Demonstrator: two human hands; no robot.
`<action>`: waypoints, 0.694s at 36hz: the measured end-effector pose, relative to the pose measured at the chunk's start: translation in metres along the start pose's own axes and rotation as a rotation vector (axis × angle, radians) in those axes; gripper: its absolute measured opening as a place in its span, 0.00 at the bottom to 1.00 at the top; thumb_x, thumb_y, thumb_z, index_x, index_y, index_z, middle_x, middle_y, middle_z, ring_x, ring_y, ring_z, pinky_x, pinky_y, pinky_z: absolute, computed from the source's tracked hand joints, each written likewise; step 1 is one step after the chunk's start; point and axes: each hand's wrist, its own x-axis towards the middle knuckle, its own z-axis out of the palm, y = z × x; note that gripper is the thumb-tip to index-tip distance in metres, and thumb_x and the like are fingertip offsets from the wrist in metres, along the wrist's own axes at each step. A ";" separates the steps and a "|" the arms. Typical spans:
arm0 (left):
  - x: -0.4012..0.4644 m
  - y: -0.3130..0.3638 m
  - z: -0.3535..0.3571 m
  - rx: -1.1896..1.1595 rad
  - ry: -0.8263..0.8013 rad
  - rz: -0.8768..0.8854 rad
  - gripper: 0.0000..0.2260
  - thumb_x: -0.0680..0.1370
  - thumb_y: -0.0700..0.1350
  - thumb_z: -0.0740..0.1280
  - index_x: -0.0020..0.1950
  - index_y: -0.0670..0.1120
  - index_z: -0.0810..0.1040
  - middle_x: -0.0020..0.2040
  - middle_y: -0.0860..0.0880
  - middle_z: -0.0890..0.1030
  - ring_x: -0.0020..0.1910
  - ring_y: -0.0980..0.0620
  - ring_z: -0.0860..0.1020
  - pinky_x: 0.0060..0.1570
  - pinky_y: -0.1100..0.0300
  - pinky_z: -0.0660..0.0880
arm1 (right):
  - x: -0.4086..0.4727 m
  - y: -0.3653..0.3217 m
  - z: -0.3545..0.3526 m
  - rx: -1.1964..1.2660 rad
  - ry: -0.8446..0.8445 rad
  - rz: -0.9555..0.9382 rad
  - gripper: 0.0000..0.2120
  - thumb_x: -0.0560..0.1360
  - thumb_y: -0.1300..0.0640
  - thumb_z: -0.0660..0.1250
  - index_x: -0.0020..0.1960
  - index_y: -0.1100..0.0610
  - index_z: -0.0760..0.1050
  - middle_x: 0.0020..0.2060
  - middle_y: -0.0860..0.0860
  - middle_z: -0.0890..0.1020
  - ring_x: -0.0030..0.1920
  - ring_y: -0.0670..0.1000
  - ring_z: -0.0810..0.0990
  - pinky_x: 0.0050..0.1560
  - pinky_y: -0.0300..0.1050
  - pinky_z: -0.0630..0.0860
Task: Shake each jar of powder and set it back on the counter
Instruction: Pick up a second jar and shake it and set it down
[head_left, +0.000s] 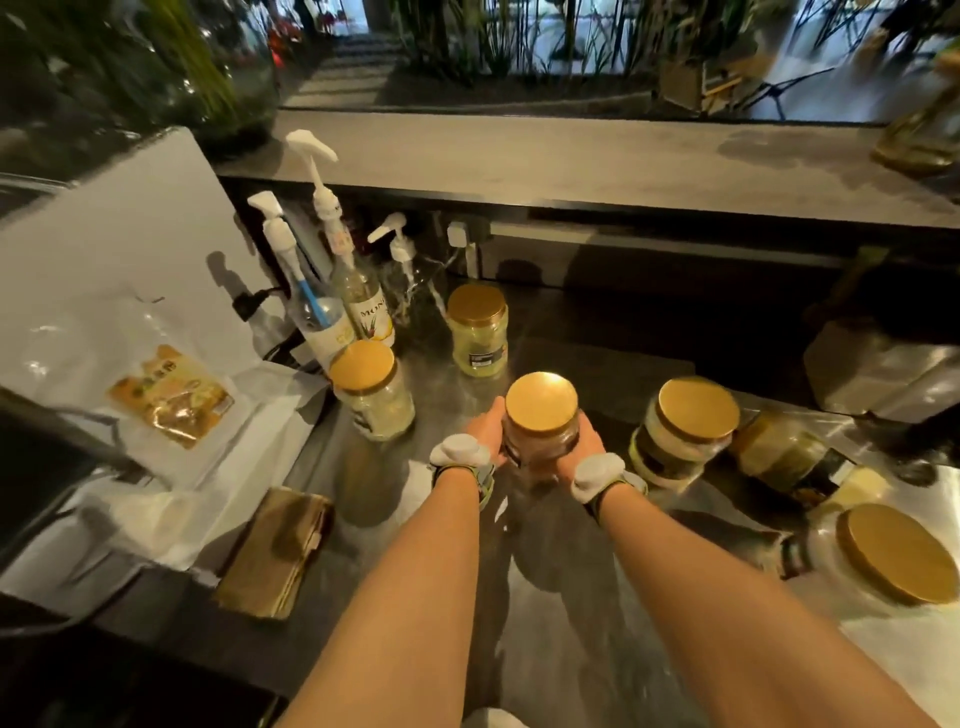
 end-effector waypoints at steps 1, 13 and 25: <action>-0.007 -0.001 -0.002 -0.006 0.004 0.003 0.26 0.82 0.56 0.56 0.72 0.38 0.69 0.70 0.38 0.72 0.68 0.37 0.72 0.62 0.46 0.74 | -0.002 0.001 0.001 -0.060 0.002 0.013 0.37 0.74 0.54 0.72 0.79 0.53 0.63 0.71 0.57 0.75 0.72 0.60 0.73 0.73 0.54 0.71; -0.052 0.034 -0.046 -0.209 0.067 0.067 0.25 0.78 0.65 0.59 0.58 0.46 0.79 0.58 0.44 0.81 0.59 0.41 0.77 0.55 0.45 0.76 | -0.051 -0.060 0.001 0.150 -0.128 -0.221 0.36 0.73 0.58 0.78 0.75 0.52 0.63 0.61 0.48 0.75 0.59 0.47 0.77 0.55 0.38 0.77; -0.114 0.128 -0.105 -0.185 0.040 0.189 0.35 0.70 0.75 0.57 0.58 0.48 0.76 0.57 0.43 0.79 0.61 0.38 0.76 0.65 0.38 0.70 | -0.064 -0.168 -0.007 0.031 -0.228 -0.482 0.39 0.65 0.57 0.80 0.71 0.50 0.66 0.61 0.51 0.77 0.63 0.56 0.77 0.66 0.55 0.77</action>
